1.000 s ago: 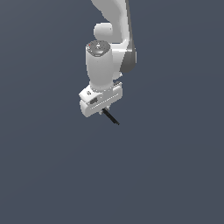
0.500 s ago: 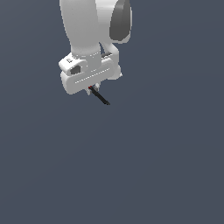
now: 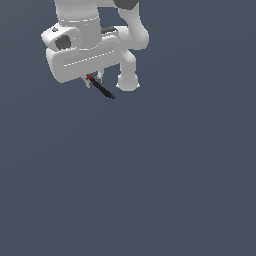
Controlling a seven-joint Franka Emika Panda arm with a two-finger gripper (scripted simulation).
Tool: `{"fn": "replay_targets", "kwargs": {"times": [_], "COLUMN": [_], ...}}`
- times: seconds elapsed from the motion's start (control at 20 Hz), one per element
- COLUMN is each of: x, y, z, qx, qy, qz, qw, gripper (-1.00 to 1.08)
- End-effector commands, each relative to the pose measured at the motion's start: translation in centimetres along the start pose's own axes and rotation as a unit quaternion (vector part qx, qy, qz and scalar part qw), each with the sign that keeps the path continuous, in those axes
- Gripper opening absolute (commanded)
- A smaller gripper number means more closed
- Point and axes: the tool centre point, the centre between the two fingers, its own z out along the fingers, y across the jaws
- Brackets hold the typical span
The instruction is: Pick up the object and move it to a goal position.
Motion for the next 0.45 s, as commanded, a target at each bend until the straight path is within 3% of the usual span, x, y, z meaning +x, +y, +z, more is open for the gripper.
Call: {"fn": "replay_targets", "kwargs": {"times": [0.0, 0.4], "x": [-0.4, -0.7], "y": [0.3, 0.8], "z": [-1.3, -2.8], "qx": [0.000, 0.000], "qy": [0.000, -0.001], "qz": [0.000, 0.000], "qw": [1.0000, 1.0000], "gripper": [-1.00, -1.00]}}
